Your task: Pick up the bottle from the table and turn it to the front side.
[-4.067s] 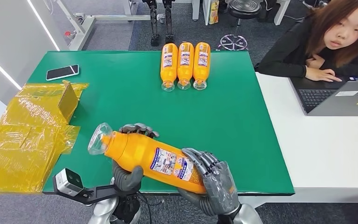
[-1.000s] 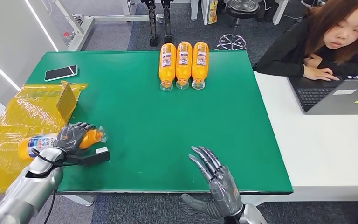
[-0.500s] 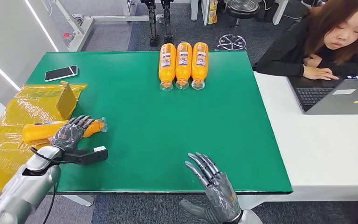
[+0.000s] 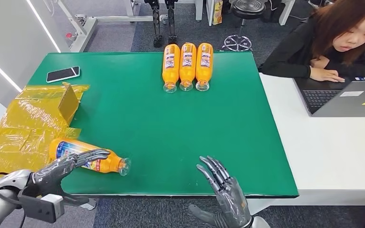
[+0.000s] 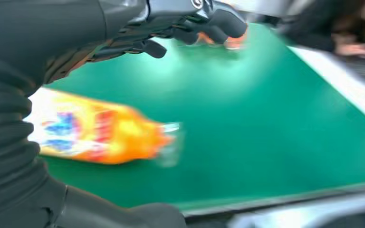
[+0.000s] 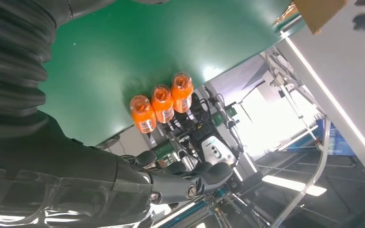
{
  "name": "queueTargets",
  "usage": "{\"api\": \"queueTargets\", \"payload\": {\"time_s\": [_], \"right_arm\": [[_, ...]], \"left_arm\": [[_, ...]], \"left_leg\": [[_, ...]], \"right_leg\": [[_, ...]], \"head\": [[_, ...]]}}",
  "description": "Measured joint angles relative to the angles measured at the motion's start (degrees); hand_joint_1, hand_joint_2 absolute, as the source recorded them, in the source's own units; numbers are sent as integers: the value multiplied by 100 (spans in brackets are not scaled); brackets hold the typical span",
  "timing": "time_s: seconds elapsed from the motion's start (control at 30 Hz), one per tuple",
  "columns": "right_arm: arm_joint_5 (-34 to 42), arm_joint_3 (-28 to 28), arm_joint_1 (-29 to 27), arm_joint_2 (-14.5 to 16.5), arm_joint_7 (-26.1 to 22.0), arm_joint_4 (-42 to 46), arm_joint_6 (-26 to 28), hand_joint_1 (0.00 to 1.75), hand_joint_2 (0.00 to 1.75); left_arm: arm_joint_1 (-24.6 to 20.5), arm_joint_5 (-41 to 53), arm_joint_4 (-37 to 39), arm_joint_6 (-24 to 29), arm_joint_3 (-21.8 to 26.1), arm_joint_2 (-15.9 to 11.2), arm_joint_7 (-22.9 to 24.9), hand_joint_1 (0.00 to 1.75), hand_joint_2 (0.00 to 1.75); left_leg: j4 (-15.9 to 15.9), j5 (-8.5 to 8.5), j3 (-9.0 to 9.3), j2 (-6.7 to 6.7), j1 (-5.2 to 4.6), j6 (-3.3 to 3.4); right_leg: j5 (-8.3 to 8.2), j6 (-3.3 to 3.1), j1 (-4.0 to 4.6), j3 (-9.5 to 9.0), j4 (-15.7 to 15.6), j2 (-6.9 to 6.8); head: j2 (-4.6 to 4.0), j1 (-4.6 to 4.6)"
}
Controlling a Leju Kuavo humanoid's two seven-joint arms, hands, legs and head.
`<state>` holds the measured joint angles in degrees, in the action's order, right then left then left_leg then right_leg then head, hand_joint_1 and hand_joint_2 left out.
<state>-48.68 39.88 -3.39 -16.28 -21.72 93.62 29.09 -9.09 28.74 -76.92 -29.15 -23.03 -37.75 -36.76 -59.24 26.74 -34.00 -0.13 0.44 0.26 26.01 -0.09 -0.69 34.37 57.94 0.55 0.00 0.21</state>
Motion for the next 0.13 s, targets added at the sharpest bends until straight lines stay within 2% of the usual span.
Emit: {"api": "queueTargets", "payload": {"time_s": [0.13], "right_arm": [[-111, -33, -55, -1, 73, 117, -34, 0, 175]], "left_arm": [[-93, -97, -301, 0, -307, 91, -192, 0, 175]], "left_leg": [[-1, -1, 4, 8, -2, 1]], "right_leg": [[-5, -3, 0, 1, 0, 4]], "head": [[0, -2]]}}
